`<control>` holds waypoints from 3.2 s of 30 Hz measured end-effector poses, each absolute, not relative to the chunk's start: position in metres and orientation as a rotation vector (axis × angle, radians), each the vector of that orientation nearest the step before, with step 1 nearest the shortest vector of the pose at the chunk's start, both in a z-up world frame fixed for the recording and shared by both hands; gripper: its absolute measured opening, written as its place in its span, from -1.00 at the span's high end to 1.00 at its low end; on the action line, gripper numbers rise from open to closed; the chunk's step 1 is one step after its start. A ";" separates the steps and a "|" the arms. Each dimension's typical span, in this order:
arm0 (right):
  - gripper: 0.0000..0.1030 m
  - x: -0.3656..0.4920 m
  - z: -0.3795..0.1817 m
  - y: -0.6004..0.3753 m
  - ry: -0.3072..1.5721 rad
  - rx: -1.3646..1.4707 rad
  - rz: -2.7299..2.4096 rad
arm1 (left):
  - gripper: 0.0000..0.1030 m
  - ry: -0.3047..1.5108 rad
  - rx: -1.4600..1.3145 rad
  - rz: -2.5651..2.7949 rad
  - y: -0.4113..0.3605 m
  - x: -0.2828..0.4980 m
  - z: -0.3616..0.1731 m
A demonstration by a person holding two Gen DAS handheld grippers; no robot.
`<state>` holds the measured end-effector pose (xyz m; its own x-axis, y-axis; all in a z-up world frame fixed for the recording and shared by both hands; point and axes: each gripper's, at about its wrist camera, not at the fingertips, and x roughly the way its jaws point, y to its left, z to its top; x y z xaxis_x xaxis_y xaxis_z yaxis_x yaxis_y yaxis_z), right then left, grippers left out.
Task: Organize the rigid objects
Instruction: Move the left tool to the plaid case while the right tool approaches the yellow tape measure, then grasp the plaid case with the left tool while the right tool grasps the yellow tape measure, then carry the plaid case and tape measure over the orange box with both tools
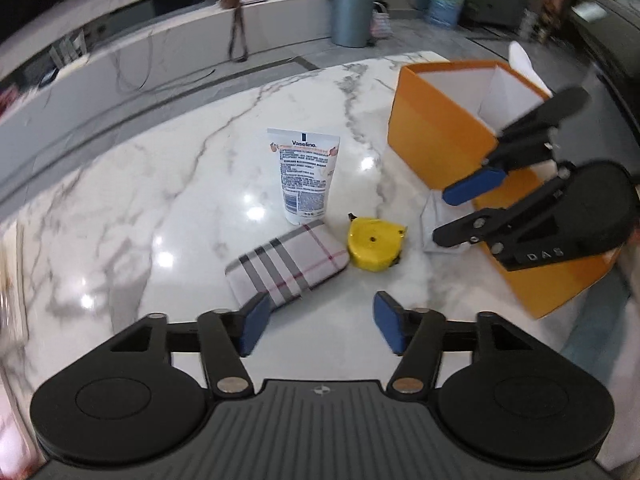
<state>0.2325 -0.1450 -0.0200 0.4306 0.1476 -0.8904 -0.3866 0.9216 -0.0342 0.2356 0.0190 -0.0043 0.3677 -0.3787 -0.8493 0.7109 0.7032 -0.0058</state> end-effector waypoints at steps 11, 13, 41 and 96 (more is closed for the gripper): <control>-0.05 0.282 -0.068 -0.126 1.215 -0.321 0.396 | -0.68 0.858 0.627 -0.870 -0.002 0.271 -0.059; -0.27 0.288 -0.074 -0.126 1.238 -0.326 0.390 | -0.68 0.865 0.632 -0.884 -0.003 0.278 -0.067; 0.03 0.248 -0.080 -0.093 1.257 -0.337 0.481 | -0.46 1.112 0.570 -0.864 0.022 0.256 -0.090; 0.04 0.181 -0.077 -0.092 1.150 -0.295 0.438 | -0.40 1.200 0.330 -0.528 0.028 0.222 -0.083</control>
<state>0.1809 -0.0916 -0.0769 0.3390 0.1818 -0.9231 -0.4782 0.8782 -0.0027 0.2220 0.0283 -0.0829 0.2632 -0.2121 -0.9411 0.5509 0.8339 -0.0338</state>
